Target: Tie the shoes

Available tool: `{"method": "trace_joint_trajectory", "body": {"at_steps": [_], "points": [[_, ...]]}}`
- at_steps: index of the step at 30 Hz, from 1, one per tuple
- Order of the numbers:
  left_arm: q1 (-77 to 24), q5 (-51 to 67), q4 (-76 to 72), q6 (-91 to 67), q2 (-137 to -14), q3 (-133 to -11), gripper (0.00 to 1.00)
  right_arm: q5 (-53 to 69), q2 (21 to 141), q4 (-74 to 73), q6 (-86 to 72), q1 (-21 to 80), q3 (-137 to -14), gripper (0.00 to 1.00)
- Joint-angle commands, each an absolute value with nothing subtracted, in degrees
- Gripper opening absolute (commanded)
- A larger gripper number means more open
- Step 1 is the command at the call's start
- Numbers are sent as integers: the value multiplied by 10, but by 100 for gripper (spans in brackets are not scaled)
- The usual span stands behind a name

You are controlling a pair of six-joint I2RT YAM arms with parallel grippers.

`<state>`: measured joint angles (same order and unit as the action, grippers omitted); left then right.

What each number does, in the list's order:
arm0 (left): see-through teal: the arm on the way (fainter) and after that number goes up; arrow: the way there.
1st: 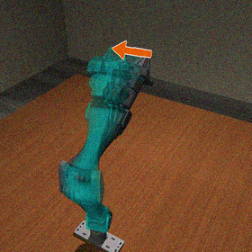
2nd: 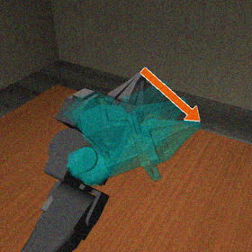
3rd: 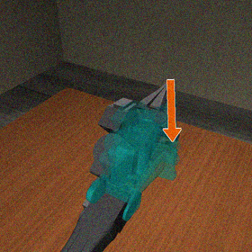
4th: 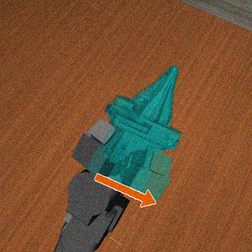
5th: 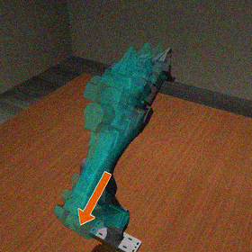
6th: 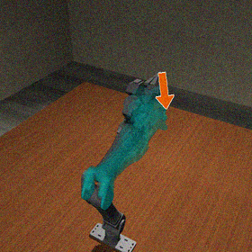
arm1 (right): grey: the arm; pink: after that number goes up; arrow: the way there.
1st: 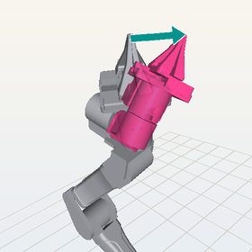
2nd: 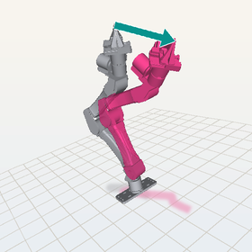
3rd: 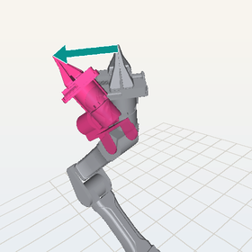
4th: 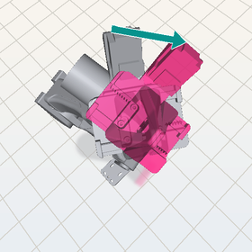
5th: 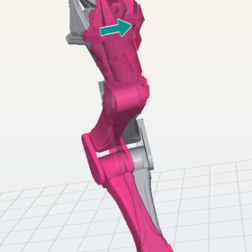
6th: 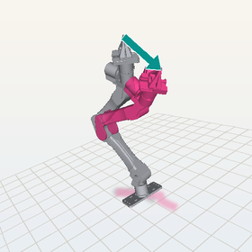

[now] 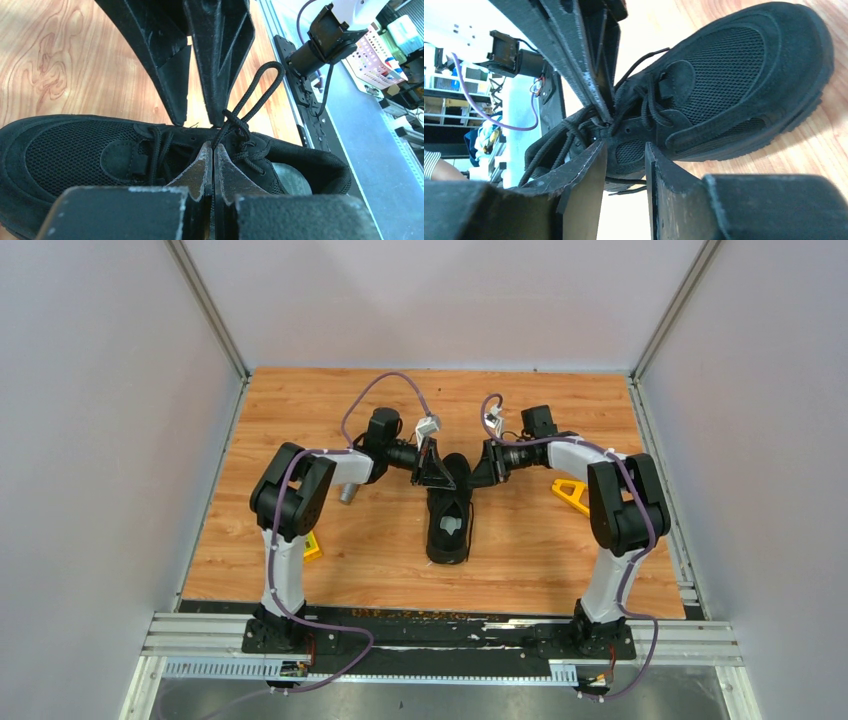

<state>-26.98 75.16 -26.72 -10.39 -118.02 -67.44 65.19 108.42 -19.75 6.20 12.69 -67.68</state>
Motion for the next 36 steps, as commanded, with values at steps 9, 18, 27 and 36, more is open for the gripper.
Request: {"method": "trace_joint_trajectory", "body": {"at_steps": [9, 18, 27, 36], "points": [[-273, 767, -244, -67, -1206, -698, 0, 757, 1088, -217, 120, 133, -694, 37], [-273, 764, -244, -76, -1213, -710, 0, 751, 1104, -230, 115, 139, -719, 38], [-274, 748, -246, -103, -1215, -721, 0, 739, 1102, -250, 109, 149, -724, 40], [-278, 729, -219, -93, -1219, -733, 0, 718, 1090, -259, 119, 156, -725, 40]]}}
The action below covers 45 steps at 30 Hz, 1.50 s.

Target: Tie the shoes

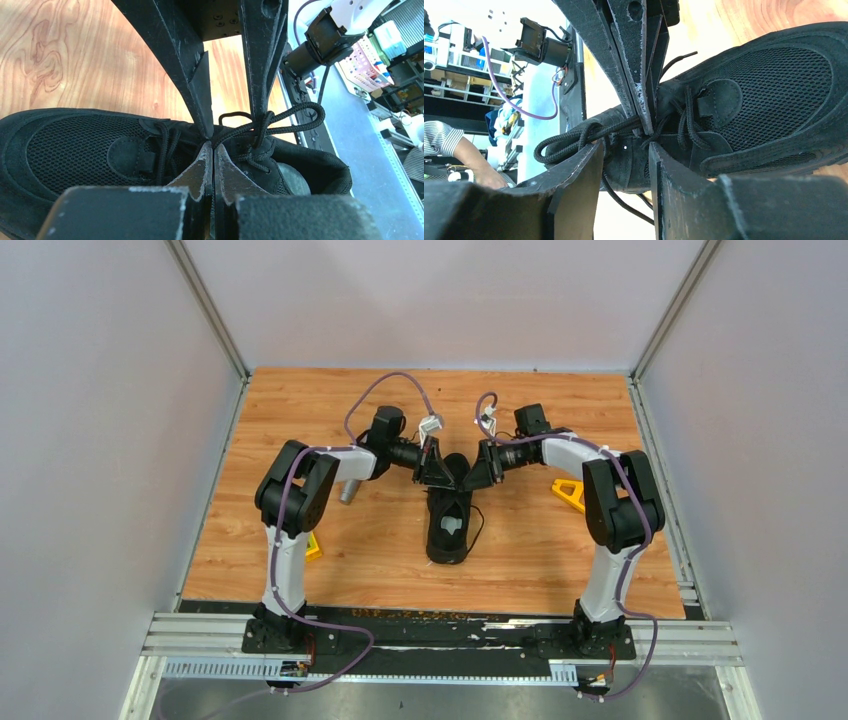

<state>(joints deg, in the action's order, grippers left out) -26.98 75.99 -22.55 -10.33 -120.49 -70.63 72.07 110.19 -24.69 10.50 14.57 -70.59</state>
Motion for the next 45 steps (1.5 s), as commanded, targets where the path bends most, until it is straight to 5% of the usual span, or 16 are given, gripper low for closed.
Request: {"method": "trace_joint_trajectory", "body": {"at_steps": [1, 24, 33, 45], "points": [[-279, 725, -212, -92, -1219, -734, 0, 714, 1089, -259, 119, 157, -725, 40], [-289, 715, -155, -57, -1226, -752, 0, 625, 1048, -259, 110, 180, -739, 43], [-289, 712, -154, -58, -1226, -751, 0, 560, 1019, -257, 123, 192, -730, 36], [-290, 711, -156, -64, -1223, -752, 0, 516, 997, -243, 114, 200, -723, 16]]}}
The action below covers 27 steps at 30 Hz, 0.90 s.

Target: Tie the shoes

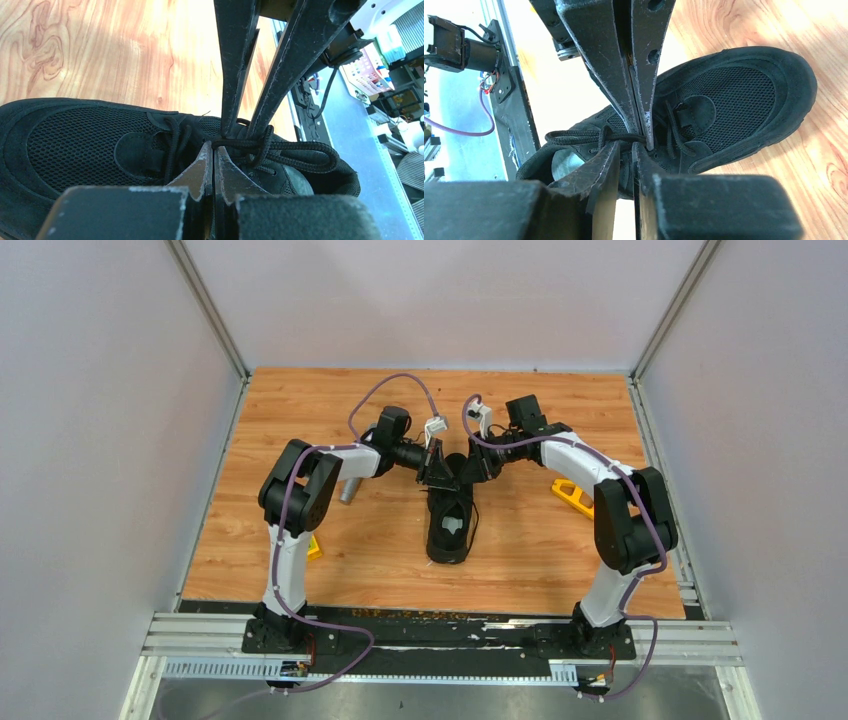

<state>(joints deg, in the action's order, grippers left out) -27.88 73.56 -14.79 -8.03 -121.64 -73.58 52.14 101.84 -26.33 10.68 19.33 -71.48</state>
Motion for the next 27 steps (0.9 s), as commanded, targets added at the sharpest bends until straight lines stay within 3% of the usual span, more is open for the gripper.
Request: {"method": "trace_joint_trajectory", "body": {"at_steps": [1, 5, 16, 27], "points": [[-289, 711, -156, -64, -1224, -752, 0, 521, 997, -245, 115, 200, -723, 17], [-289, 711, -158, -63, -1223, -749, 0, 552, 994, -252, 120, 201, -710, 28], [-289, 710, -161, -63, -1222, -745, 0, 585, 1022, -272, 139, 201, -702, 32], [-289, 713, -177, -79, -1225, -745, 0, 538, 1040, -273, 134, 201, -711, 19]]}}
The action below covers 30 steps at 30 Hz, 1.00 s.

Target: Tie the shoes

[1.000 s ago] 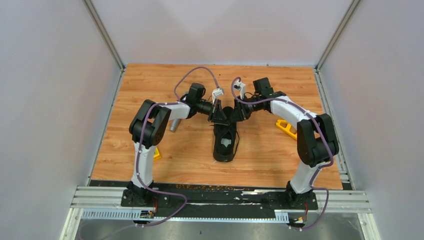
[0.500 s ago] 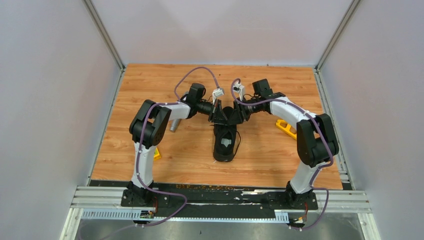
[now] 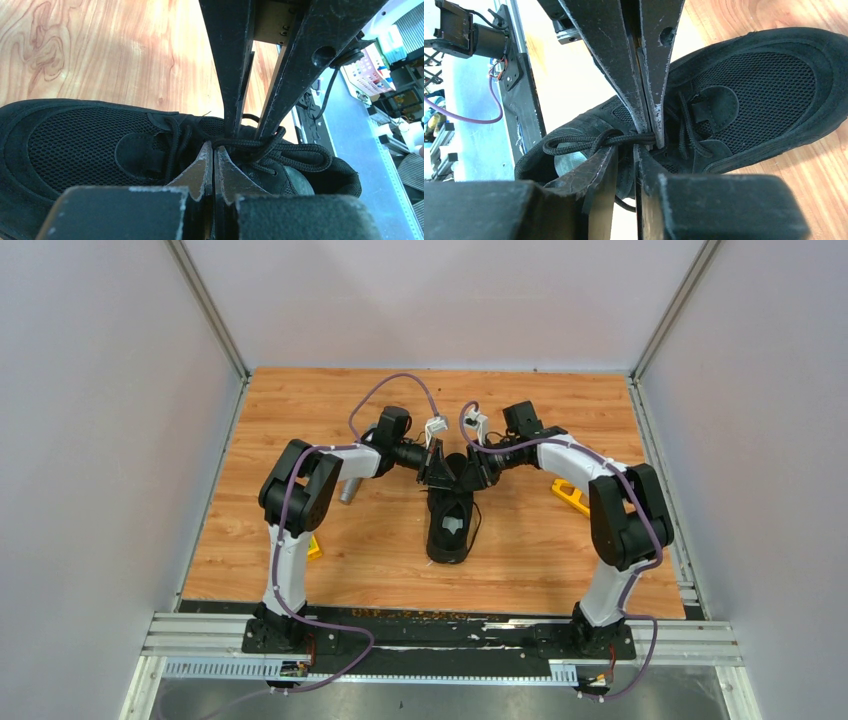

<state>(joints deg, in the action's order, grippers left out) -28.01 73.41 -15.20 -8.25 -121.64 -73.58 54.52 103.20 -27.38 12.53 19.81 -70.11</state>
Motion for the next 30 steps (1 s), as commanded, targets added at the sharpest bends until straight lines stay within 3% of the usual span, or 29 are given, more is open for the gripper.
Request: {"method": "trace_joint_trajectory", "body": {"at_steps": [1, 8, 30], "points": [[-289, 713, -178, -79, -1224, -745, 0, 539, 1040, -275, 134, 201, -711, 19], [-288, 714, -173, -79, -1221, -741, 0, 511, 1025, -281, 136, 198, -707, 0], [-288, 717, -152, -65, -1207, -740, 0, 465, 1009, -268, 106, 180, -696, 0]]}}
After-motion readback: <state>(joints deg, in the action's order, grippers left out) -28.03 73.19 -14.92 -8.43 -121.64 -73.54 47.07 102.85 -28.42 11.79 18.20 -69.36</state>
